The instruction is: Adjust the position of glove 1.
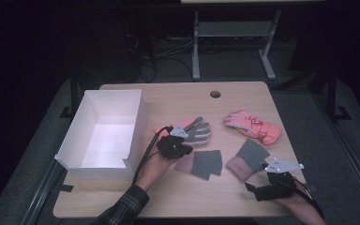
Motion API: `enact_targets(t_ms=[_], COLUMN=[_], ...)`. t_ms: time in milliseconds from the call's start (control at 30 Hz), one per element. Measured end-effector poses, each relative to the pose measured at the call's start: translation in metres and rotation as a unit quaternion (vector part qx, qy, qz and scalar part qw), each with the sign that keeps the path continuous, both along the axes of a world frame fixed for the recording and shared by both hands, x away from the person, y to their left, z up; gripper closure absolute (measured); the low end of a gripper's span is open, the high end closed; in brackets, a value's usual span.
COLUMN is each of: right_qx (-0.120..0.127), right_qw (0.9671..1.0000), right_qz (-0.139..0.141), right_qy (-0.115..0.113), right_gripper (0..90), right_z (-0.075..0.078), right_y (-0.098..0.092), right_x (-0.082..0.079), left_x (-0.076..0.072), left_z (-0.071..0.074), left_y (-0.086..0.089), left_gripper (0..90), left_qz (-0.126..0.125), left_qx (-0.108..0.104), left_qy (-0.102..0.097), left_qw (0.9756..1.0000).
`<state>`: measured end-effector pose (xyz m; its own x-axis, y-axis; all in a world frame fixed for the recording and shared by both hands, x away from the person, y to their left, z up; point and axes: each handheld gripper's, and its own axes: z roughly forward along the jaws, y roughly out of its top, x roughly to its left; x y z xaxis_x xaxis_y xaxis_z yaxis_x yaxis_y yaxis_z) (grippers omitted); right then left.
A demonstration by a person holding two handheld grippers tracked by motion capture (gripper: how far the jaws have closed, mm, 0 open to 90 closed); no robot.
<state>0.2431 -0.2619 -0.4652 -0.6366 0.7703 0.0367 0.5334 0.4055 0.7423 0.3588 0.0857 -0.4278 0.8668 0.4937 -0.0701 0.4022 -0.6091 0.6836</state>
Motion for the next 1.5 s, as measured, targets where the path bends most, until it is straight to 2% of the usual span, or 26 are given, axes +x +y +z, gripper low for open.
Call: enact_targets(t_ms=[67, 167, 300, 433, 700, 767, 800, 867, 1033, 1100, 1167, 1200, 1267, 1333, 1500], right_qx=[-0.001, -0.002, -0.001, 0.001, -0.001, 0.0, -0.001, 0.001, 0.0, 0.0, -0.001, 0.001, 0.002, 0.0, -0.002], right_qw=[1.0, 1.0, 1.0, 1.0, 1.0, 1.0, 1.0, 1.0, 1.0, 1.0, 1.0, 1.0, 1.0, 1.0, 1.0], right_qz=[0.001, 0.003, -0.001, 0.0, 0.001, -0.001, -0.001, -0.002, 0.0, -0.001, -0.001, -0.004, -0.004, -0.002, 0.0], right_qy=[0.0, 0.0, 0.005, 0.002, 0.002, 0.003, 0.002, 0.003, 0.001, 0.002, 0.003, 0.004, 0.004, 0.001, 0.0], right_gripper=[2.3, 2.3, 2.3, 2.3, 2.3, 2.3, 2.3, 2.3, 2.3, 2.3, 2.3, 2.3, 2.3, 2.3, 2.3], right_z=[0.0, 0.0, -0.001, 0.0, -0.001, -0.001, 0.0, 0.0, 0.0, 0.0, 0.0, 0.0, 0.0, 0.0, 0.0], right_y=[0.0, 0.0, -0.001, -0.001, -0.002, -0.002, -0.002, -0.002, -0.002, -0.002, -0.003, -0.003, -0.003, -0.003, -0.002], right_x=[0.0, 0.001, 0.0, 0.0, 0.001, 0.0, 0.0, 0.0, 0.0, 0.0, 0.0, 0.0, 0.0, 0.0, 0.0], left_x=[0.004, 0.014, 0.019, 0.019, 0.018, 0.016, 0.016, 0.014, 0.005, -0.002, -0.006, -0.009, -0.011, -0.021, -0.033], left_z=[-0.002, -0.006, -0.011, -0.015, -0.018, -0.019, -0.018, -0.019, -0.017, -0.018, -0.018, -0.018, -0.018, -0.018, -0.017], left_y=[-0.002, -0.003, -0.005, -0.007, -0.006, -0.004, -0.002, -0.002, 0.007, 0.013, 0.018, 0.02, 0.022, 0.027, 0.029], left_gripper=[89.6, 89.6, 89.6, 89.6, 89.6, 89.6, 89.6, 89.7, 89.6, 89.6, 89.6, 89.6, 89.6, 89.6, 89.6], left_qz=[0.003, 0.008, 0.011, 0.005, 0.002, 0.008, 0.003, 0.009, 0.004, 0.009, 0.005, 0.01, 0.009, 0.005, -0.008], left_qx=[0.003, 0.009, 0.012, 0.029, 0.037, 0.032, 0.039, 0.033, 0.045, 0.034, 0.035, 0.029, 0.029, 0.022, 0.029], left_qy=[-0.003, 0.001, 0.006, 0.009, 0.022, 0.024, 0.026, 0.028, 0.036, 0.046, 0.051, 0.055, 0.056, 0.065, 0.066], left_qw=[1.0, 0.9999, 0.9999, 0.9995, 0.9991, 0.9992, 0.9989, 0.999, 0.9984, 0.9983, 0.998, 0.998, 0.998, 0.9976, 0.9974])
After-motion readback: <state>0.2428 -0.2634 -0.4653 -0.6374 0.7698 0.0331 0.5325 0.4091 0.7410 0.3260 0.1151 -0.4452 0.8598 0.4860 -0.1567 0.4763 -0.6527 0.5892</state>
